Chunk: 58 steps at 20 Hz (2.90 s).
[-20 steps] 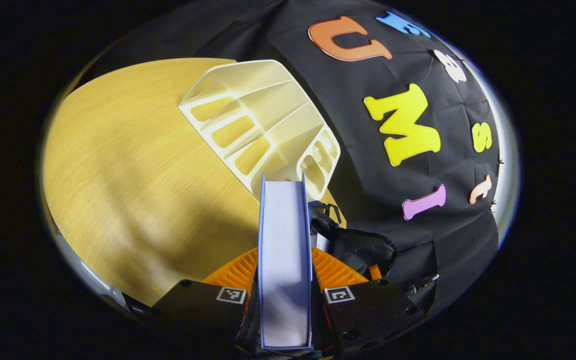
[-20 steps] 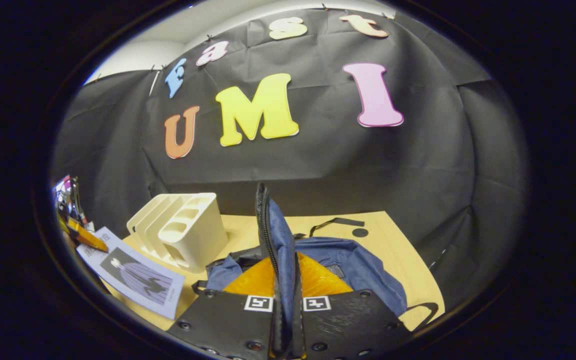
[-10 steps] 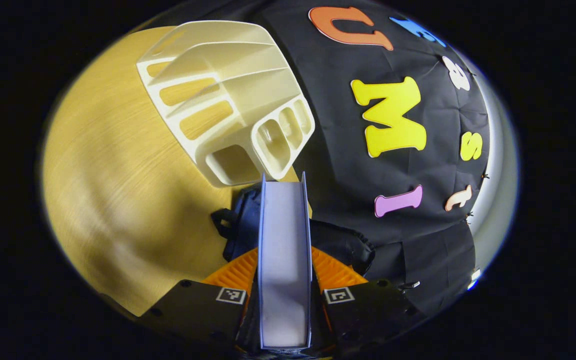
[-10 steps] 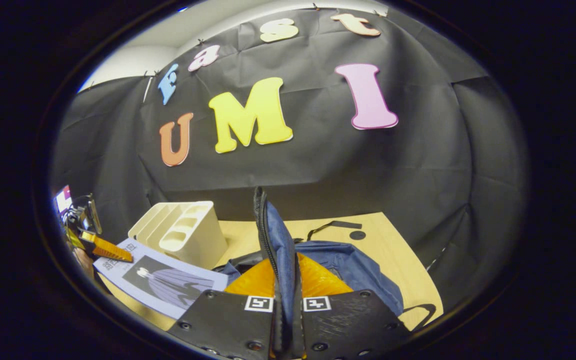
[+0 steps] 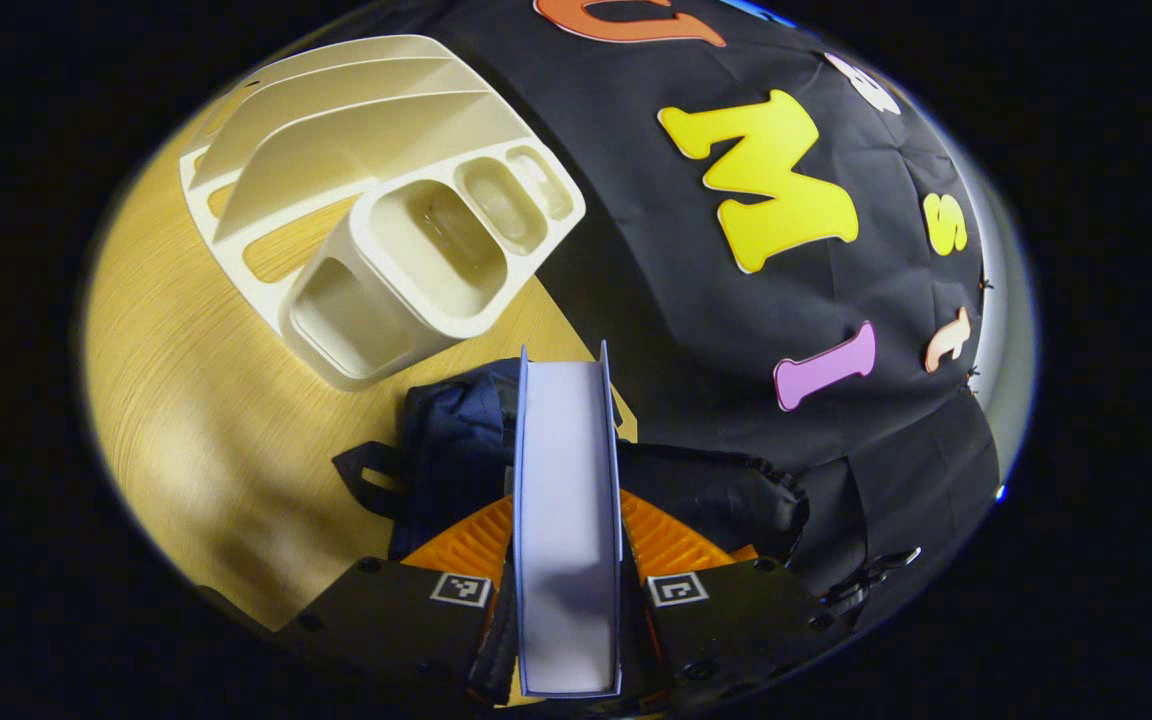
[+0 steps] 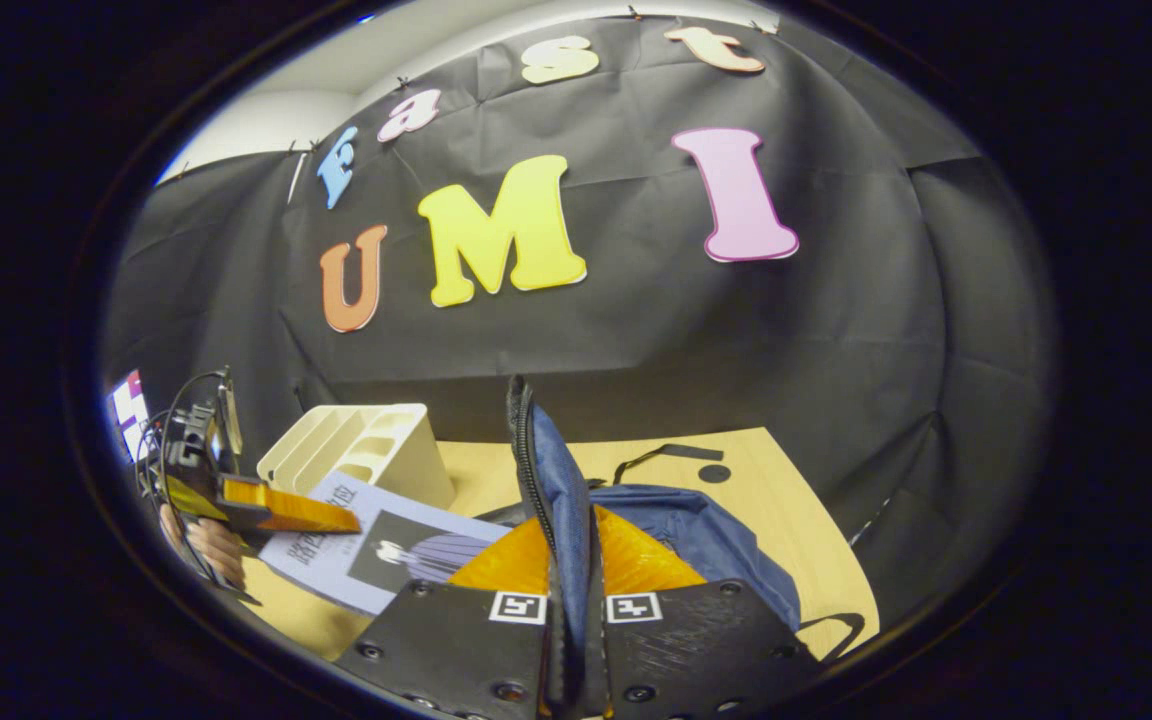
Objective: Open the schoolbag, grab two books from the bookshelf and put them into the schoolbag.
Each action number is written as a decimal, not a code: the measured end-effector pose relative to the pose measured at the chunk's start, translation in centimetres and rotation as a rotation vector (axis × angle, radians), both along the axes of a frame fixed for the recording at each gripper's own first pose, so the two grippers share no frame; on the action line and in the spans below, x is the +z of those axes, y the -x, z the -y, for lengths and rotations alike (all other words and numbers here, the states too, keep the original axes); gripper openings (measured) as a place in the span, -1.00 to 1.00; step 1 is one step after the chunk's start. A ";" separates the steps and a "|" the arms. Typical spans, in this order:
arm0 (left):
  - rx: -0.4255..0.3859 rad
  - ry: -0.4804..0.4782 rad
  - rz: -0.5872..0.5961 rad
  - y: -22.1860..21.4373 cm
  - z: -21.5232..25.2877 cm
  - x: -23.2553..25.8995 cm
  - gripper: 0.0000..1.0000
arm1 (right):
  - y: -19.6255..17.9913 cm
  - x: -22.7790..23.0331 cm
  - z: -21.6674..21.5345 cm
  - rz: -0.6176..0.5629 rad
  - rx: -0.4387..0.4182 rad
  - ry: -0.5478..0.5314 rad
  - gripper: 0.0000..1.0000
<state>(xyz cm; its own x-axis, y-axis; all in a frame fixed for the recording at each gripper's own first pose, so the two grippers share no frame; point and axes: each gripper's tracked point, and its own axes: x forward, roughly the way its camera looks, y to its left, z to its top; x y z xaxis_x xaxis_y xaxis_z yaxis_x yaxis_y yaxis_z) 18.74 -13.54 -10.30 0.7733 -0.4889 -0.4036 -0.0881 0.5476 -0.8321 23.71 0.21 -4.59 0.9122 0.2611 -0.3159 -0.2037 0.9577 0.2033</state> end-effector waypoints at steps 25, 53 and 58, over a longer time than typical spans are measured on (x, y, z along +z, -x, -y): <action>-0.188 -0.021 0.135 -5.4 15.1 -5.0 -0.10 | 0.4 3.6 -2.8 0.056 -0.012 0.099 -0.86; -0.245 -0.384 0.296 -4.0 10.1 -4.3 0.93 | 1.0 -1.0 -1.9 -0.038 -0.085 0.120 -0.83; -0.219 -0.455 0.302 -2.5 7.7 -4.0 0.94 | 2.2 -0.9 -1.8 -0.027 -0.108 0.153 -0.84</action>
